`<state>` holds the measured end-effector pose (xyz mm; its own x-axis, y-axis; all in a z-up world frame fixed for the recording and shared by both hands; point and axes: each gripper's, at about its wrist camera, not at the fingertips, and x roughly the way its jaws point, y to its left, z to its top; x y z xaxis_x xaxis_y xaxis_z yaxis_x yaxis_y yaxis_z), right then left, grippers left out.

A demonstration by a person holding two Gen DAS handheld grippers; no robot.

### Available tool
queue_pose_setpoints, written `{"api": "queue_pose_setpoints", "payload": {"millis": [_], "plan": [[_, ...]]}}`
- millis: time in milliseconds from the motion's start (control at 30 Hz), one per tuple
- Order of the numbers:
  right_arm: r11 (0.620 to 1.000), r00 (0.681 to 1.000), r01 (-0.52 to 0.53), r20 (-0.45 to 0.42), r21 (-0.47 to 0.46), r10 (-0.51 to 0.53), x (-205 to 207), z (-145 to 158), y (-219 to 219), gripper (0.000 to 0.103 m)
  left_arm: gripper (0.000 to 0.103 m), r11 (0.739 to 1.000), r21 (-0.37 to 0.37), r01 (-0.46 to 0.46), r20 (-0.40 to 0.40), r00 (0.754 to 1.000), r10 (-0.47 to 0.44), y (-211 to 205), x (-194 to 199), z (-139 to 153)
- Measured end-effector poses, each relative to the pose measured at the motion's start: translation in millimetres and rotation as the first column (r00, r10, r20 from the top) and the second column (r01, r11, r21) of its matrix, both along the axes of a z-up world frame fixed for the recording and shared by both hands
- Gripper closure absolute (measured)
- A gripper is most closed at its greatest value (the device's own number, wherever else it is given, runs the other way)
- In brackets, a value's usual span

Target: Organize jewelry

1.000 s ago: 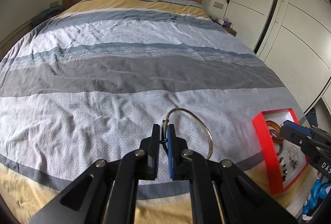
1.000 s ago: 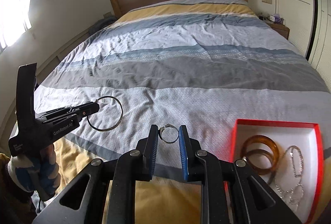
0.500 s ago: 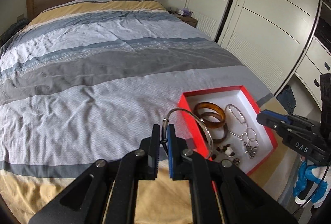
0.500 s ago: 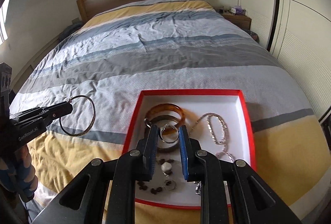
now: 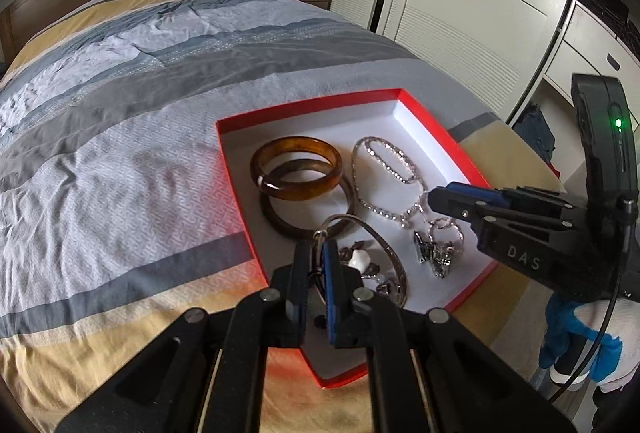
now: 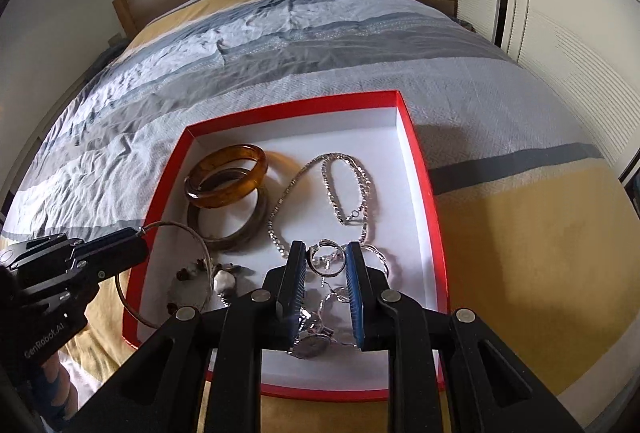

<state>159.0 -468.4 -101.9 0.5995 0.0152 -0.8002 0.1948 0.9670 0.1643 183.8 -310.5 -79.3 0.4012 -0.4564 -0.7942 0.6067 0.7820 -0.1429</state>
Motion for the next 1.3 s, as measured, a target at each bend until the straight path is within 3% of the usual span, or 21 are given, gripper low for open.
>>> {"api": "queue_pose_setpoints", "payload": {"millis": [300,567,733,900,967,1033,1300], "plan": [[1.0,1.0,-0.006,-0.022,-0.01,0.006,8,-16,-9,0.083,0.097,0.999,0.049,-0.013,-0.026,1.0,0.015,-14,7,-26],[0.999,0.999,-0.008,-0.032,-0.05,0.006,13,-18,-8,0.082,0.096,0.999,0.04,-0.024,-0.024,0.999,0.025,-14,6,-26],[0.999,0.999,0.005,-0.039,-0.053,-0.007,11,-15,-9,0.067,0.096,0.999,0.037,-0.023,-0.029,0.999,0.025,-10,5,-20],[0.998,0.999,0.022,-0.036,-0.057,-0.024,1,-5,-7,0.066,0.095,0.999,0.025,-0.028,-0.028,0.999,0.028,-3,0,-9],[0.998,0.999,0.024,-0.032,-0.06,-0.026,-5,1,-4,0.065,0.091,0.999,0.016,-0.037,-0.026,0.999,0.037,2,-4,-2],[0.998,0.999,0.027,-0.027,-0.06,-0.029,-11,8,0,0.064,0.066,0.998,0.007,-0.06,-0.017,0.998,0.06,10,-8,6],[0.998,1.0,0.01,-0.001,-0.063,-0.01,-44,43,32,0.059,0.063,0.993,-0.021,-0.114,0.018,0.993,0.114,42,-33,40]]}}
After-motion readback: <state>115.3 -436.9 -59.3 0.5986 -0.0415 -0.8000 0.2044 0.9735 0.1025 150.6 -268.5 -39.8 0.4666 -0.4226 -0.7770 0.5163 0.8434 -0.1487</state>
